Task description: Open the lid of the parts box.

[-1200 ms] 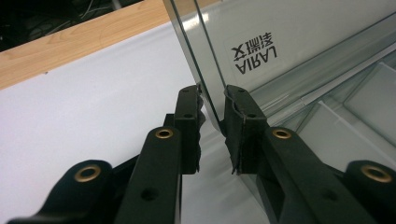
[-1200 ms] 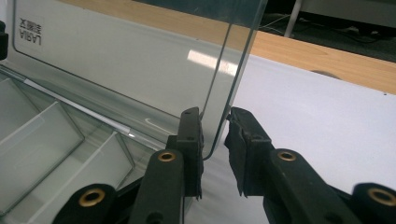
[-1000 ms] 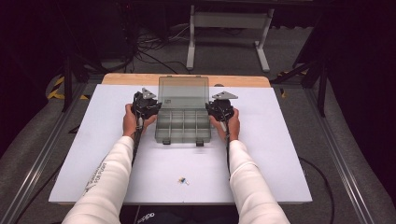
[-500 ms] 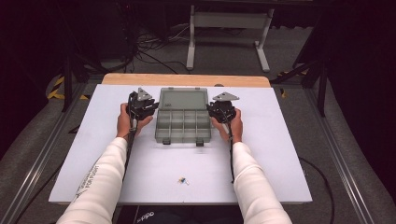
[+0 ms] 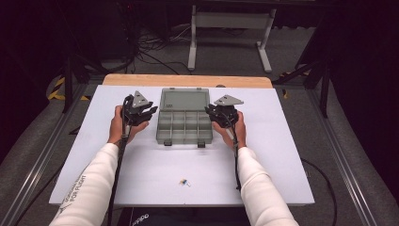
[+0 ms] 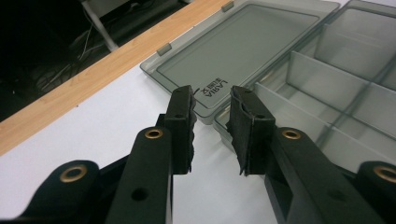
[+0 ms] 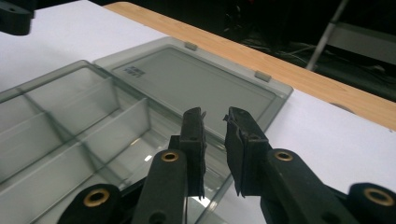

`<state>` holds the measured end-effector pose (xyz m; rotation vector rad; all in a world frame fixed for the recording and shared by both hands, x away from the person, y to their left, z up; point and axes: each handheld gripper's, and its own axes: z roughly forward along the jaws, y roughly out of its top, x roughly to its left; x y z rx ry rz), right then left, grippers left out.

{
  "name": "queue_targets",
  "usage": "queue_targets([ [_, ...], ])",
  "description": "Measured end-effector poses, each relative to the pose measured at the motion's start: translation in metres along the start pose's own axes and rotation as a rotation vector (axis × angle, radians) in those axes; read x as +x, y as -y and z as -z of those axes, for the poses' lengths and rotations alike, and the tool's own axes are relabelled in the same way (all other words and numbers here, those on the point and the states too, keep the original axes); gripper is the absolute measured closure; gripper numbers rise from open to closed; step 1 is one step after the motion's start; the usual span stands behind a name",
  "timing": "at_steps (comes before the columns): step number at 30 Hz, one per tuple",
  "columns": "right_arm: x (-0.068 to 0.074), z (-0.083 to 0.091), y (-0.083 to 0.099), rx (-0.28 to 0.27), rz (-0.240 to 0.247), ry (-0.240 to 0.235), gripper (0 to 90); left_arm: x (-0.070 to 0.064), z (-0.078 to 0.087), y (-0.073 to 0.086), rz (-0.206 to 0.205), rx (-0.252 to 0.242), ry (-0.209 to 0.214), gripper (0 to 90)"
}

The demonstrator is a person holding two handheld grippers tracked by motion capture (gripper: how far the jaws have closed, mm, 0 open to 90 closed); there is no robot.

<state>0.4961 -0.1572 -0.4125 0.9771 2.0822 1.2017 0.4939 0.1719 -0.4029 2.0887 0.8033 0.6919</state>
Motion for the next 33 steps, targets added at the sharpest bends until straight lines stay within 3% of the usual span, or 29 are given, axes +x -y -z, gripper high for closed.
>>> queue_targets([
  [21, 0.015, 0.027, 0.001, -0.026, 0.060, -0.070, 75.1, -0.018, 0.029, 0.004, -0.080, -0.079, 0.063, 62.2],
  [33, 0.019, 0.046, 0.006, -0.045, 0.075, -0.098, 71.3, -0.026, 0.046, 0.012, -0.111, -0.113, 0.073, 51.0],
])
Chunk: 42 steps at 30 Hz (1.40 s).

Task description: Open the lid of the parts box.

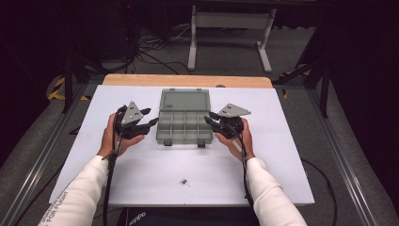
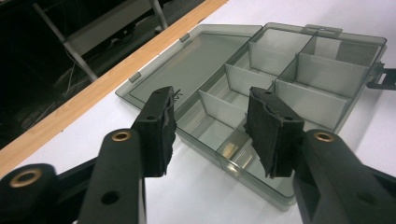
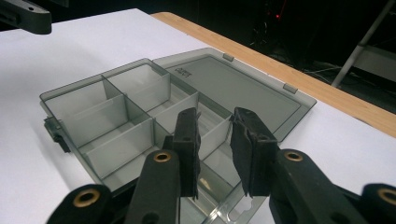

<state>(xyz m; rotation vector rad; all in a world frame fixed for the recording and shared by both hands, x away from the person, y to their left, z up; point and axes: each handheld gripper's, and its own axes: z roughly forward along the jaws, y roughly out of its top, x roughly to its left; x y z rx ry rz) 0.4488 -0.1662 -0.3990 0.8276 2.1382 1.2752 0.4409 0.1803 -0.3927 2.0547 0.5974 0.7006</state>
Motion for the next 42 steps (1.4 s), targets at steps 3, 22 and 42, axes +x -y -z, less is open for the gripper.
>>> queue_targets([
  [3, 0.001, 0.004, 0.001, -0.008, 0.001, -0.007, 70.1, -0.001, 0.004, 0.002, 0.004, -0.015, 0.010, 48.9],
  [22, 0.013, 0.029, 0.005, -0.031, 0.032, -0.031, 55.8, -0.014, 0.028, 0.017, -0.025, -0.057, 0.032, 27.4],
  [42, 0.026, 0.048, 0.015, -0.001, 0.079, -0.014, 23.6, -0.035, 0.051, 0.031, -0.033, -0.092, 0.082, 11.1],
])
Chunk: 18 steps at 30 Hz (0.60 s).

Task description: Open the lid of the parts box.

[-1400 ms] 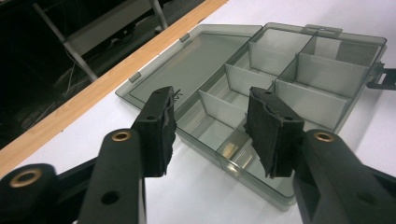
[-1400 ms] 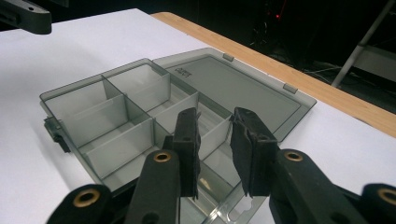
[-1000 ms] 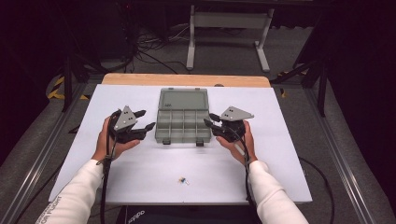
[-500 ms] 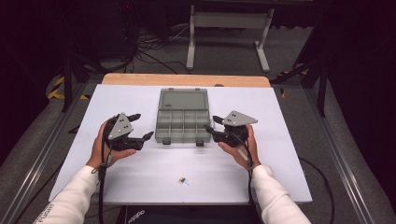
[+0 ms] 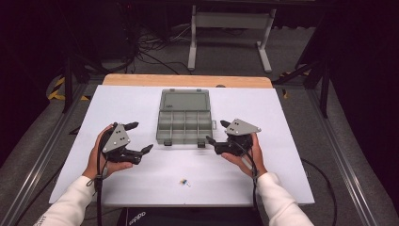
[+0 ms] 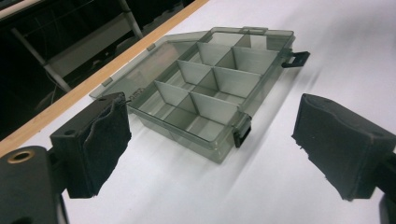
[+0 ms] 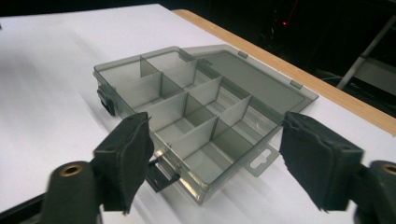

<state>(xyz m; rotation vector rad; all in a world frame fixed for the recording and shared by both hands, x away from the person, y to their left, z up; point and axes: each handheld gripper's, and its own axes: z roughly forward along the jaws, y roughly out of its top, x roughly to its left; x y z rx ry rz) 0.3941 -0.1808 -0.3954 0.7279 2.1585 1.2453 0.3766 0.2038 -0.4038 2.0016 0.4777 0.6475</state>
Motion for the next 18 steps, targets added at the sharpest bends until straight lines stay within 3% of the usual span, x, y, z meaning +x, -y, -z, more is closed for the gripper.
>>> queue_targets([
  [8, 0.007, 0.006, 0.006, 0.018, 0.011, -0.001, 17.0, -0.006, 0.009, 0.005, -0.010, -0.001, 0.017, 7.7],
  [18, 0.021, 0.015, 0.017, 0.038, 0.007, -0.050, 16.0, -0.015, 0.019, 0.015, -0.016, 0.016, 0.043, 6.4],
])
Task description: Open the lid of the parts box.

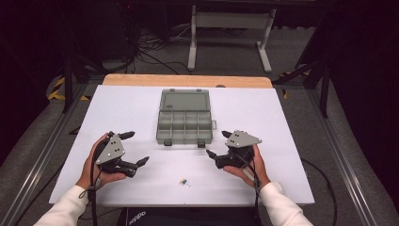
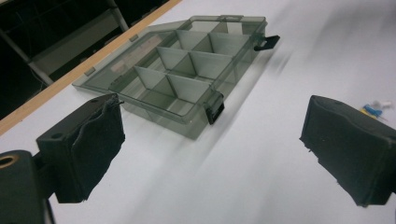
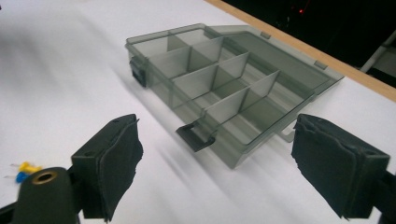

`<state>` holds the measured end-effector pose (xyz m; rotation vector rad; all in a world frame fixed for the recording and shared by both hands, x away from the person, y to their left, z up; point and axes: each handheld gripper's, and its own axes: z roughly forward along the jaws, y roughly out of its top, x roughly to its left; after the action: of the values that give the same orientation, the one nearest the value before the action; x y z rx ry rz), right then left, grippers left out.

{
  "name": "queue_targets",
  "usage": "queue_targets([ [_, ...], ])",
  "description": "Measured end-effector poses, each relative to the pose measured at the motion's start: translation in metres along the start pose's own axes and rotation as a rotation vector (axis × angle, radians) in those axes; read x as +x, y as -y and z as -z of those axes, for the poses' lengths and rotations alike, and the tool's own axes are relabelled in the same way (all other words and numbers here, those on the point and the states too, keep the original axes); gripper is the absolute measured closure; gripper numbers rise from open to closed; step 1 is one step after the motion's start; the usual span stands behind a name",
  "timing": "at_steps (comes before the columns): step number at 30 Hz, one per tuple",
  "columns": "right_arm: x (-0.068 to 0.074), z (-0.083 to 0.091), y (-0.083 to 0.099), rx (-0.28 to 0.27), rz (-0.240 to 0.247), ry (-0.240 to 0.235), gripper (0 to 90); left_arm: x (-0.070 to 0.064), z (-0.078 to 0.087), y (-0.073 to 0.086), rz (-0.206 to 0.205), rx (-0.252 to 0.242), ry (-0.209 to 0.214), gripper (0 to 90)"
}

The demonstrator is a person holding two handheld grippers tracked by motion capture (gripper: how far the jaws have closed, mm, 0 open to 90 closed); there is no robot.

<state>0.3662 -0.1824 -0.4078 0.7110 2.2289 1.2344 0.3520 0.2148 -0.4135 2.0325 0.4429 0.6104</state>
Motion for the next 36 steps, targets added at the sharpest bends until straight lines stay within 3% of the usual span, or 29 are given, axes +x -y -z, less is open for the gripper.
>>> queue_targets([
  [24, 0.033, 0.004, 0.020, 0.081, 0.022, -0.087, 17.2, -0.020, 0.012, 0.030, 0.047, 0.059, 0.080, 5.9],
  [29, 0.043, 0.002, 0.022, 0.093, 0.031, -0.119, 19.0, -0.025, 0.013, 0.036, 0.064, 0.079, 0.109, 5.7],
  [36, 0.056, -0.005, 0.023, 0.119, 0.051, -0.176, 21.3, -0.028, 0.018, 0.040, 0.088, 0.080, 0.118, 5.9],
])
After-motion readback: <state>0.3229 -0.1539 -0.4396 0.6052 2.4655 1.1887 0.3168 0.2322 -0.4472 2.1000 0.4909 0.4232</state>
